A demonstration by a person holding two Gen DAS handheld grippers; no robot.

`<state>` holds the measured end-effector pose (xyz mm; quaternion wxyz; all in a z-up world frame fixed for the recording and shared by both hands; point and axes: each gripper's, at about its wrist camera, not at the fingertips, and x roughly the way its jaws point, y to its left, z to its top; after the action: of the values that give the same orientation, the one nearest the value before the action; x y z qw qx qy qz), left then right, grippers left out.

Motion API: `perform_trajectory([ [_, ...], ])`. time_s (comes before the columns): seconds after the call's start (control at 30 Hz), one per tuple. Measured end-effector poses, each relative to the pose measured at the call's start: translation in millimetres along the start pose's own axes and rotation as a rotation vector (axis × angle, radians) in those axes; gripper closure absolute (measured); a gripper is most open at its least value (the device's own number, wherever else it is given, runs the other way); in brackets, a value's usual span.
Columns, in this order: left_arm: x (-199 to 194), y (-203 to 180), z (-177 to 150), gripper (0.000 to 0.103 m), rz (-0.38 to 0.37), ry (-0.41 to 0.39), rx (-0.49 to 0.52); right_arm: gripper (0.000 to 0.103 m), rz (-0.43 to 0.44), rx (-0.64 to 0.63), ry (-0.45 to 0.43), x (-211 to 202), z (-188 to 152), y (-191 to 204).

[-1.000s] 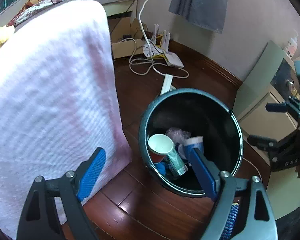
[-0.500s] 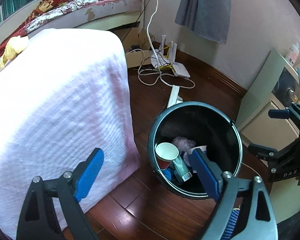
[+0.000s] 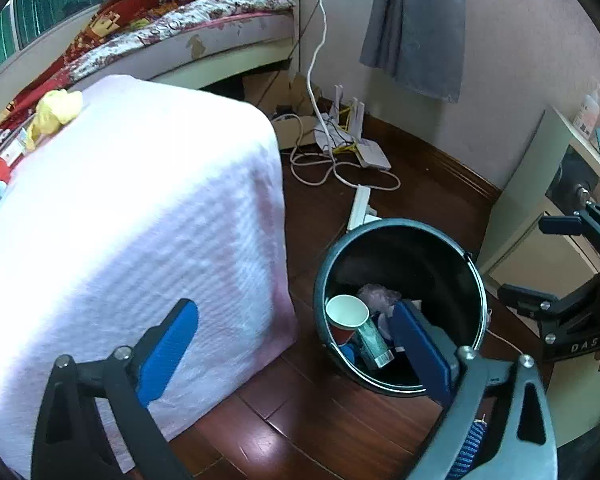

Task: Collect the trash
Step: 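Move both tools back over the bed toward the remaining items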

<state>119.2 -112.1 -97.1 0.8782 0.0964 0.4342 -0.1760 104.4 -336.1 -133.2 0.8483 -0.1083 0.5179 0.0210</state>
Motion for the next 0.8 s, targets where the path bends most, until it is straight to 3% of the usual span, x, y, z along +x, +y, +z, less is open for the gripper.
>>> perform_trajectory([
  [0.8, -59, 46, -1, 0.001, 0.109, -0.107, -0.06, 0.0, 0.015, -0.1, -0.128, -47, 37, 50],
])
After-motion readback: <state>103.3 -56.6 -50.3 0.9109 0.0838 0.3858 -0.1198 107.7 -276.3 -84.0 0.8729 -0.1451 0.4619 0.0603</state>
